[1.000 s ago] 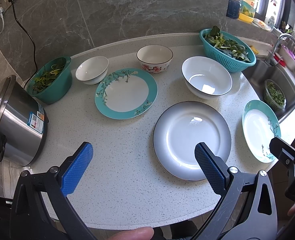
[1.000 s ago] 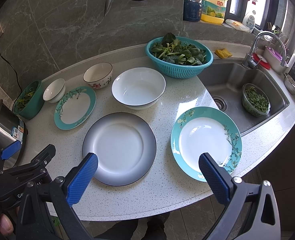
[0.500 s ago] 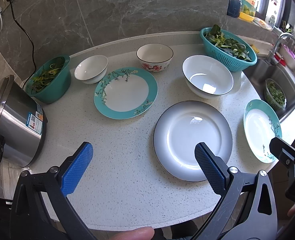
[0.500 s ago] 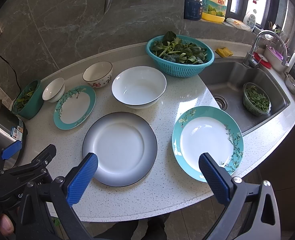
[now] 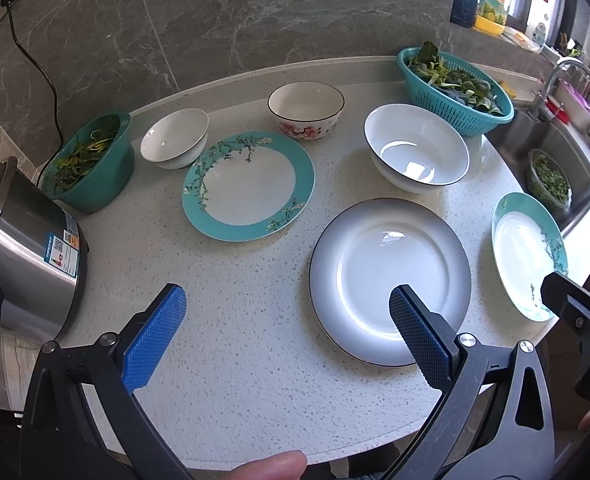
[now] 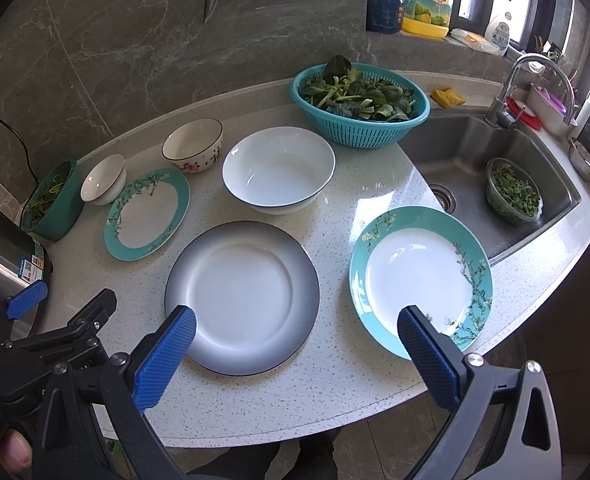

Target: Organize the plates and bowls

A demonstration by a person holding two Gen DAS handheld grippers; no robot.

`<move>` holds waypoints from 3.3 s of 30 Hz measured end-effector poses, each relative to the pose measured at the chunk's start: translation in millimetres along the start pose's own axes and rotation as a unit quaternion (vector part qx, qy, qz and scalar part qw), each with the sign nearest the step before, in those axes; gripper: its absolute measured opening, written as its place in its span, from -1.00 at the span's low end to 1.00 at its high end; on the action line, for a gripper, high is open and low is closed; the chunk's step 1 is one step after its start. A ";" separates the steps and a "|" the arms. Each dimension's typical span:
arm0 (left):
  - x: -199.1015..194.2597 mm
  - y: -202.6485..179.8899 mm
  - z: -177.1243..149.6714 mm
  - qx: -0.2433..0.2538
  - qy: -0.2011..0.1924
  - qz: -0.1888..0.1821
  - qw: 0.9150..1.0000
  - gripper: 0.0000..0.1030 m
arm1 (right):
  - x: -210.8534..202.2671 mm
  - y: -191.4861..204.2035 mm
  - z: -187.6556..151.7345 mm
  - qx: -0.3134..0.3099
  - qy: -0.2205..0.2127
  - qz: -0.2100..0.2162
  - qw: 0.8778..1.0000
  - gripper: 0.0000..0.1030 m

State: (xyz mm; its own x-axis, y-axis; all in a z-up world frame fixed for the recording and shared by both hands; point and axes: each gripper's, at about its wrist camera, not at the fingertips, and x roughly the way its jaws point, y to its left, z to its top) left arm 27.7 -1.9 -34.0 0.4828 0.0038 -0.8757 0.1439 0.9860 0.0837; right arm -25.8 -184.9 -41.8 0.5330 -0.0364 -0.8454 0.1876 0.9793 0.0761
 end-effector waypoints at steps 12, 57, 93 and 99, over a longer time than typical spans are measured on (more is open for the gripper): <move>82.4 52.9 -39.2 0.006 0.051 -0.194 0.980 0.99 | 62.9 -40.3 -59.8 0.144 0.092 0.212 0.962 0.89; 199.0 2.4 42.1 0.066 0.161 -0.300 0.938 0.37 | 167.3 -107.1 -73.5 0.278 0.027 0.362 0.889 0.08; 182.4 33.0 33.1 0.054 0.141 -0.270 0.951 -0.64 | 162.4 -104.6 -67.7 0.254 0.068 0.309 0.914 -0.68; 156.4 55.1 9.0 0.035 0.130 -0.271 0.953 -0.65 | 147.0 -86.3 -63.6 0.213 0.070 0.304 0.926 -0.66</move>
State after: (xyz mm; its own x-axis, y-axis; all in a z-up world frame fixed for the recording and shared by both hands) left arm 118.8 51.5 -162.1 0.0927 -0.4523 -0.8870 0.3721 0.8421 -0.3905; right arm -16.2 -262.2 -206.2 0.5401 0.5510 -0.6362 0.2127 0.6420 0.7366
